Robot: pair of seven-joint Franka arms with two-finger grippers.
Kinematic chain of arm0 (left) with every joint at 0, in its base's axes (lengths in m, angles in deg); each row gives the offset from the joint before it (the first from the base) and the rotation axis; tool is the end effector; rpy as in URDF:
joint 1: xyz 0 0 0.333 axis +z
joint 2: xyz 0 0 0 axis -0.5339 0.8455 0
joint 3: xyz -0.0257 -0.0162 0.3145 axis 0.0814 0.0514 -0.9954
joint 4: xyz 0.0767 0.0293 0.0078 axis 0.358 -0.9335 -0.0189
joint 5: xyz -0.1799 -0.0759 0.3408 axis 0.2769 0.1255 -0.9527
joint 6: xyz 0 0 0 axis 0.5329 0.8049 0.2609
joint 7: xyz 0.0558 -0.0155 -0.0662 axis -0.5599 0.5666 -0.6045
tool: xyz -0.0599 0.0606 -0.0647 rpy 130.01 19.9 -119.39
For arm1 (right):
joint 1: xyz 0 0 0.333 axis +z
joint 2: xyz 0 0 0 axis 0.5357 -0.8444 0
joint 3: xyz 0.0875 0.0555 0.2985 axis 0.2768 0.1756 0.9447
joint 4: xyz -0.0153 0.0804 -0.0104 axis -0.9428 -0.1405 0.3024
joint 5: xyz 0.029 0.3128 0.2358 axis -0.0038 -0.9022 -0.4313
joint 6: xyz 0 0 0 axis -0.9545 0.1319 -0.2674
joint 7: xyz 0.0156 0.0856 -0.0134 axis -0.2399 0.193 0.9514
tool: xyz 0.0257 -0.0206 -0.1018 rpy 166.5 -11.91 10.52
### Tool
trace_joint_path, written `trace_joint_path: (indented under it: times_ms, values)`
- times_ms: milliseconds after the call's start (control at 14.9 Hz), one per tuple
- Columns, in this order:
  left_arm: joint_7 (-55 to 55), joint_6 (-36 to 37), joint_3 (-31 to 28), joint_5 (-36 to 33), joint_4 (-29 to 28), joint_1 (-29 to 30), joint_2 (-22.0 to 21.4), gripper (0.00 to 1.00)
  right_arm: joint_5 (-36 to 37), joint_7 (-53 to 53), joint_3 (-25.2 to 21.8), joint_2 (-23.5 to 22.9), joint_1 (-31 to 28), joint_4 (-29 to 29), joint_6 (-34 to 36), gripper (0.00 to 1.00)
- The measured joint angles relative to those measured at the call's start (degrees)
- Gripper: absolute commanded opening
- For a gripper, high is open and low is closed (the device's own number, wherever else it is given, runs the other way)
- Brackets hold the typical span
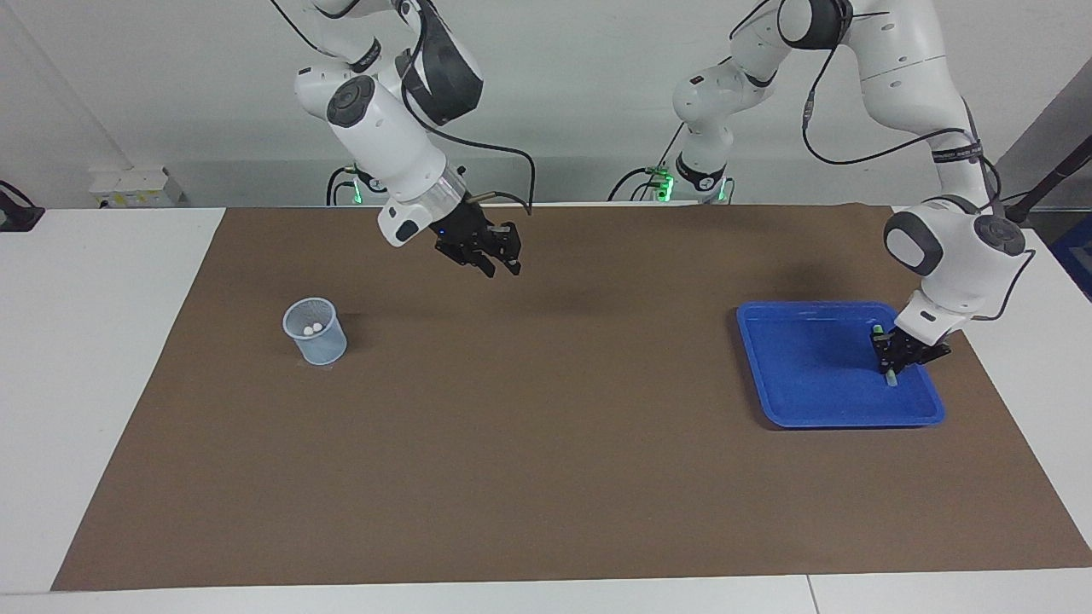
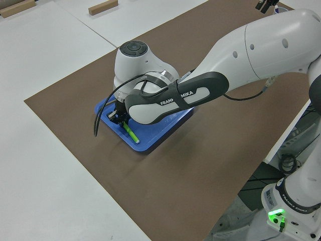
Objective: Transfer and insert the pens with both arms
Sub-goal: 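Grasp the green pen with the left gripper while the right gripper returns, then lift the green pen toward the right gripper while the right gripper waits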
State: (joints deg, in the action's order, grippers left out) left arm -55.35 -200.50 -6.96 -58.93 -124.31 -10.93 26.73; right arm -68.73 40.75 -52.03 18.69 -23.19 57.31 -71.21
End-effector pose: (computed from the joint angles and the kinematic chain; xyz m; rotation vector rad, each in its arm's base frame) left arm 0.5993 0.1853 0.2993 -3.0580 0.3639 -0.1608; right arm 0.5216 0.2575 0.4923 -2.5622 0.5133 0.0565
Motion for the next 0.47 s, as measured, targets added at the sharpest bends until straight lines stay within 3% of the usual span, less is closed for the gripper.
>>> trace_joint_path:
  times_ms: [202, 471]
  values:
    - [-7.23, 1.41, 0.18, 0.12, 0.43, -0.25, 0.02, 0.0, -0.65, -3.67, 0.01, -0.58, 1.72, 0.07, -2.7, 0.51]
    - [-19.88, 11.65, 0.7, 2.93, 5.95, -5.3, 0.0, 0.0, -3.32, -6.09, 0.0, -1.75, 3.68, 0.18, -7.89, 0.53]
